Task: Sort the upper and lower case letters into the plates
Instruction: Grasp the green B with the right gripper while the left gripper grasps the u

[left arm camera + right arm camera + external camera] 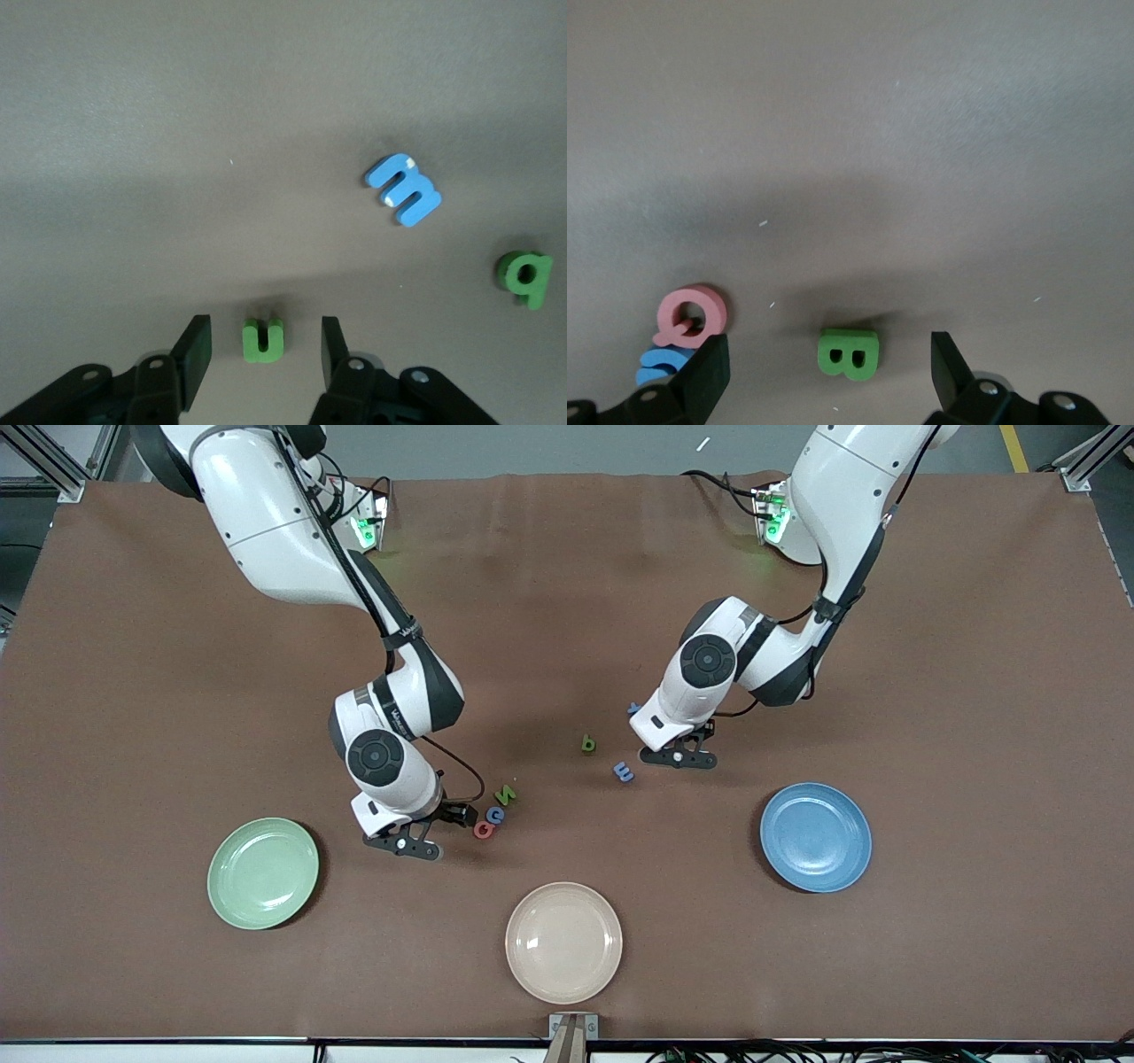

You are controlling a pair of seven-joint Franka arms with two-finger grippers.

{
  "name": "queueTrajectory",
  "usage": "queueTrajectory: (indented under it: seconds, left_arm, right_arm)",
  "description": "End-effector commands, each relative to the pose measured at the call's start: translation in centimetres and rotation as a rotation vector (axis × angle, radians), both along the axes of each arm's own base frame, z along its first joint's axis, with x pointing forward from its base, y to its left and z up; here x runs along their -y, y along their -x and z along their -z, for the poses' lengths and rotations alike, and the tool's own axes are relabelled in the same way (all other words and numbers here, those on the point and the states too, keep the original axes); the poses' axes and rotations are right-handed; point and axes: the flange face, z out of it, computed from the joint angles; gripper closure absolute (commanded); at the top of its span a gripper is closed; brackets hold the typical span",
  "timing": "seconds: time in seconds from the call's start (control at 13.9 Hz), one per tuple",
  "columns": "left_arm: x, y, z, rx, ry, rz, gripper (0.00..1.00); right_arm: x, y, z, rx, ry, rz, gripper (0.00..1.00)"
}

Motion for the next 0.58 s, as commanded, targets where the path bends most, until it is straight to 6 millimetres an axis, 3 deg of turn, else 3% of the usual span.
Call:
queueTrajectory:
  seconds: [0.0, 0.36, 0.5]
  left_arm:
    - [-0.2, 0.3, 1.3, -0.008, -0.010, 0.025, 0.42]
    - [-0.5, 1.0, 2.9, -0.037, -0.023, 0.022, 0.44]
    - [-0.6, 1.2, 3.6, -0.049, -0.029, 0.007, 0.47]
  right_arm:
    - [-0.5, 0.6, 1.4, -0.008, -0.002, 0.015, 0.00]
    - [-0.6, 1.4, 2.2, -0.031, 0.010, 0.019, 0.25]
    - [-0.5, 1.6, 2.5, -0.036, 0.013, 0.019, 0.40]
